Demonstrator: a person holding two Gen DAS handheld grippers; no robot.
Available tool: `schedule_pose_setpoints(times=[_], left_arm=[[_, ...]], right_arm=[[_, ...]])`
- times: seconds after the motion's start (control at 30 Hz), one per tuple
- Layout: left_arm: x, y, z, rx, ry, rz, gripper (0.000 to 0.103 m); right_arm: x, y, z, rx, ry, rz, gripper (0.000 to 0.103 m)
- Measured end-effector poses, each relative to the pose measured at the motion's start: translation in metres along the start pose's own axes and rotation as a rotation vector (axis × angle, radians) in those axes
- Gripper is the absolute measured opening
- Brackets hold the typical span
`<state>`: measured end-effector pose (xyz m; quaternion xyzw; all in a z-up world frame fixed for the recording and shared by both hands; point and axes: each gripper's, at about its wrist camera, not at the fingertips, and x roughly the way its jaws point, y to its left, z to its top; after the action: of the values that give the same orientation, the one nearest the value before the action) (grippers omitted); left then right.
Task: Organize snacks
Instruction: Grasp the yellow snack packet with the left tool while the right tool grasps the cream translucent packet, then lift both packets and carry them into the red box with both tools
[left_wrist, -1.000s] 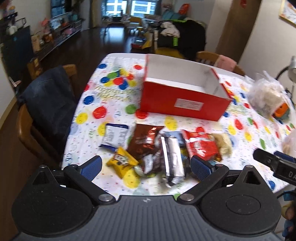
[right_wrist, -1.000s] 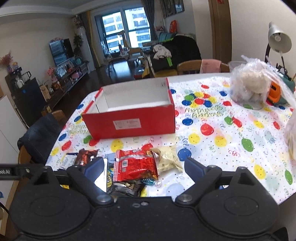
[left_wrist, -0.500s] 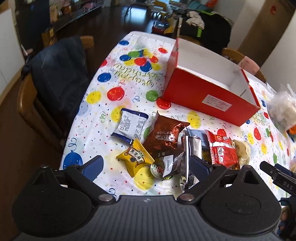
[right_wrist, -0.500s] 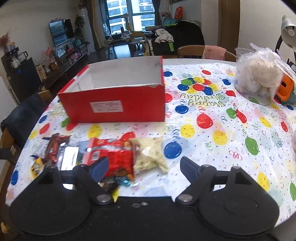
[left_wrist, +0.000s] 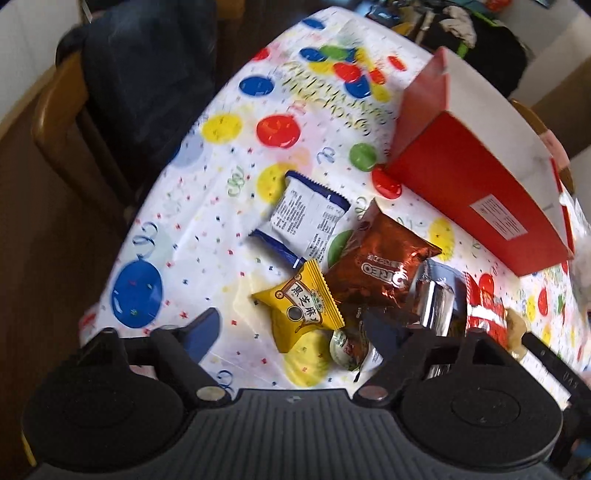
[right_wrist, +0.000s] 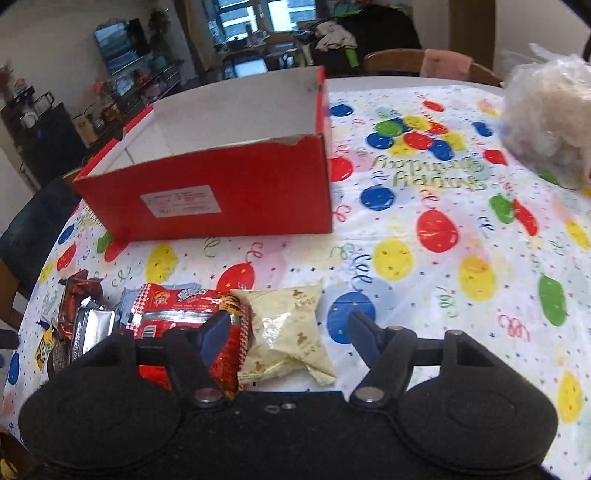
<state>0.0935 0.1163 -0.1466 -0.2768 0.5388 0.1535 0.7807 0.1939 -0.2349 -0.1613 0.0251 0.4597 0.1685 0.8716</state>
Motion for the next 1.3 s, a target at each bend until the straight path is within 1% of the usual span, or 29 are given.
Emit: schedule_pose_setpoints(times=[0.03,0.07,0.1,0.2,0.3,0.43,0.53,0.63,0.67,0.7,0.83,0.93,1.1,1.3], left_arm=[[0.004,0.0,0.002,-0.015,0.005,0.007,0.075],[0.009,0.0,0.003,-0.029,0.008,0.011,0.071],[0.012,0.0,0.004,-0.042,0.013,0.007,0.068],[0.023,0.002,0.007,-0.093,0.027,-0.011,0.068],[0.03,0.001,0.008,-0.114,0.032,-0.013,0.067],[0.039,0.002,0.011,-0.137,0.045,-0.012,0.058],[0.042,-0.001,0.01,-0.129,0.037,0.0,0.056],[0.042,-0.002,0.01,-0.122,0.03,0.012,0.053],[0.041,-0.002,0.009,-0.119,0.027,0.016,0.051],[0.042,-0.003,0.009,-0.115,0.025,0.02,0.047],[0.041,-0.004,0.007,-0.086,0.016,0.027,0.045],[0.039,-0.002,0.006,-0.086,0.011,0.015,0.043],[0.035,0.004,0.006,-0.081,0.004,-0.002,0.034],[0.031,0.015,0.004,-0.096,-0.002,-0.02,0.031]], right_arm=[[0.002,0.001,0.001,-0.007,0.004,0.002,0.068],[0.004,0.002,0.001,-0.014,0.01,0.004,0.067],[0.006,0.001,0.002,-0.016,0.015,0.004,0.065],[0.011,-0.002,0.003,-0.013,0.027,0.003,0.061],[0.013,-0.004,0.004,-0.019,0.033,0.003,0.059],[0.018,-0.005,0.006,-0.027,0.043,-0.003,0.055],[0.021,-0.004,0.006,-0.032,0.044,-0.004,0.053],[0.023,-0.002,0.006,-0.042,0.051,0.005,0.045],[0.024,-0.001,0.006,-0.045,0.053,0.006,0.041],[0.024,0.0,0.006,-0.049,0.053,0.001,0.04],[0.022,0.001,0.005,-0.057,0.049,-0.01,0.036],[0.02,0.001,0.004,-0.058,0.045,-0.012,0.035],[0.01,0.002,0.002,-0.052,0.035,-0.022,0.034],[-0.006,0.004,0.001,-0.037,0.014,-0.031,0.034]])
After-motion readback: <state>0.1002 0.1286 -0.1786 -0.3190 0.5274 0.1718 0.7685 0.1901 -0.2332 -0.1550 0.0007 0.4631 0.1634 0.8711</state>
